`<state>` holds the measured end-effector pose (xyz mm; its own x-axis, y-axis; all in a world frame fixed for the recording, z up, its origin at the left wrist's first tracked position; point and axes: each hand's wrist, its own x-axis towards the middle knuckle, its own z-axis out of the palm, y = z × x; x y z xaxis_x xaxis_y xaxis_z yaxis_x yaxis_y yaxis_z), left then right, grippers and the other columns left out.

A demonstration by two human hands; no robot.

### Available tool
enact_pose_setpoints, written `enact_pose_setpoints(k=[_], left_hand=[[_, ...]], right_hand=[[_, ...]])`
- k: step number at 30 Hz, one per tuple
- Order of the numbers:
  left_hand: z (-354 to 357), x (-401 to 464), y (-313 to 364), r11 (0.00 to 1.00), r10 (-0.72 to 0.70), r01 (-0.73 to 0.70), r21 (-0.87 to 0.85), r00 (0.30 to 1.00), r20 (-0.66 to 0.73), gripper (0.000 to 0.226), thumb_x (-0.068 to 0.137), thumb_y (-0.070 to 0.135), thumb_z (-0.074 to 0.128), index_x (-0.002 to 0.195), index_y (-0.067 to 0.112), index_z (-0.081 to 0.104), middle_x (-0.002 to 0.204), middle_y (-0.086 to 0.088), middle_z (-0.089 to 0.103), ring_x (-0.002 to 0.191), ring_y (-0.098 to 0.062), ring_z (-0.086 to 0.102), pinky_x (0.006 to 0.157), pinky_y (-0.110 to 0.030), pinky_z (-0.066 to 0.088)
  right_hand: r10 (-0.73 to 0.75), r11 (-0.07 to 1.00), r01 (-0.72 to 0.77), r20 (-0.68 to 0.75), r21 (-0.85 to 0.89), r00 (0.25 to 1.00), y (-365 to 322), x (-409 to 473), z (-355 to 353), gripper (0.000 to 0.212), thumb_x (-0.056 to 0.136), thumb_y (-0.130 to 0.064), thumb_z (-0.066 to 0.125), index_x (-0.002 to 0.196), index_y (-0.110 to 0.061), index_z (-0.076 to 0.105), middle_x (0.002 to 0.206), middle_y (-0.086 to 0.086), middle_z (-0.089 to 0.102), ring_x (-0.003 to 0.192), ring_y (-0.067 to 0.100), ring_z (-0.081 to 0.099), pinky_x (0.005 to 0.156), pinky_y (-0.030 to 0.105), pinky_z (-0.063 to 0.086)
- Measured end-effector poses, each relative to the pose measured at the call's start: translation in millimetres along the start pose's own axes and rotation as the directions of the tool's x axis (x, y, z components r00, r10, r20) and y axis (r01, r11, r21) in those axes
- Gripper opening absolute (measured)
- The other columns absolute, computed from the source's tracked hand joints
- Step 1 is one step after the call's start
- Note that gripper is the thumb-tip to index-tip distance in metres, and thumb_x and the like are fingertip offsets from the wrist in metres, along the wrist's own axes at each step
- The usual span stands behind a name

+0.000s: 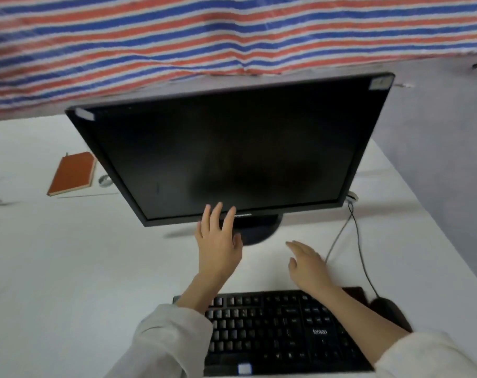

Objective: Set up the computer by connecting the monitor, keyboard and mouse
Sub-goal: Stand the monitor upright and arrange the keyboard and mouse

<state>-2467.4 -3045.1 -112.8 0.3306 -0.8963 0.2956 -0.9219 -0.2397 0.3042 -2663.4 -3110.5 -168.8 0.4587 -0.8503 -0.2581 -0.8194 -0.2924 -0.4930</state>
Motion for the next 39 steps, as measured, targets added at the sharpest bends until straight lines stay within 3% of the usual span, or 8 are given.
enact_pose_setpoints(k=[3,7,11,16,24,39], left_hand=[[-36,39,-4,0.993,0.064,-0.043,0.107,0.978,-0.197,0.06,0.079,0.014,0.066,0.135,0.015,0.046,0.145,-0.018,0.04,0.138,-0.041,0.028,0.103,-0.059,0.03],[-78,85,-5,0.963,0.165,-0.088,0.253,0.94,-0.299,0.066,0.084,0.024,0.059,0.144,0.023,0.032,0.153,-0.014,0.025,0.143,-0.037,0.013,0.112,-0.059,0.014],[-97,125,0,0.911,0.245,-0.122,0.394,0.928,-0.281,0.069,0.087,0.035,0.052,0.148,0.024,0.023,0.157,-0.012,0.016,0.144,-0.035,0.006,0.113,-0.061,0.006],[-91,154,6,0.908,0.243,-0.118,0.402,0.93,-0.276,0.071,0.089,0.046,0.047,0.15,0.027,0.015,0.158,-0.01,0.011,0.145,-0.036,0.001,0.113,-0.062,0.004],[-83,178,7,0.93,0.164,-0.052,0.365,0.945,-0.283,0.067,0.095,0.053,0.031,0.149,0.03,0.001,0.159,-0.005,0.003,0.145,-0.032,-0.005,0.114,-0.06,0.001],[-83,211,6,0.942,0.089,-0.027,0.334,0.981,-0.17,0.064,0.095,0.057,0.022,0.148,0.036,-0.009,0.159,-0.001,-0.011,0.144,-0.028,-0.016,0.115,-0.056,-0.003]], right_hand=[[-0.068,0.998,0.067,0.114,0.013,0.991,-26,30,8,0.049,0.098,-0.018,0.035,0.147,-0.017,0.029,0.152,0.003,0.029,0.138,0.018,0.029,0.112,0.03,0.026],[-0.075,0.99,0.1,0.229,-0.102,0.97,-43,60,25,0.051,0.098,-0.019,0.031,0.148,-0.019,0.022,0.156,0.002,0.019,0.143,0.02,0.019,0.114,0.037,0.023],[-0.107,0.952,0.183,0.294,-0.244,0.95,-48,84,41,0.058,0.097,-0.018,0.029,0.151,-0.025,0.007,0.159,0.001,-0.005,0.146,0.021,-0.004,0.116,0.046,0.009],[-0.08,0.902,0.21,0.334,-0.376,0.939,-48,99,53,0.063,0.097,-0.02,0.031,0.15,-0.029,-0.002,0.158,0.004,-0.012,0.145,0.028,-0.009,0.117,0.047,0.005],[-0.165,0.874,0.268,0.271,-0.405,0.948,-45,95,53,0.072,0.092,-0.003,0.036,0.151,-0.026,0.001,0.158,0.006,-0.009,0.145,0.031,-0.008,0.118,0.042,0.001],[-0.185,0.878,0.277,0.258,-0.391,0.948,-42,96,52,0.076,0.09,0.003,0.039,0.151,-0.025,0.003,0.158,0.007,-0.006,0.145,0.032,-0.007,0.118,0.041,0.001]])
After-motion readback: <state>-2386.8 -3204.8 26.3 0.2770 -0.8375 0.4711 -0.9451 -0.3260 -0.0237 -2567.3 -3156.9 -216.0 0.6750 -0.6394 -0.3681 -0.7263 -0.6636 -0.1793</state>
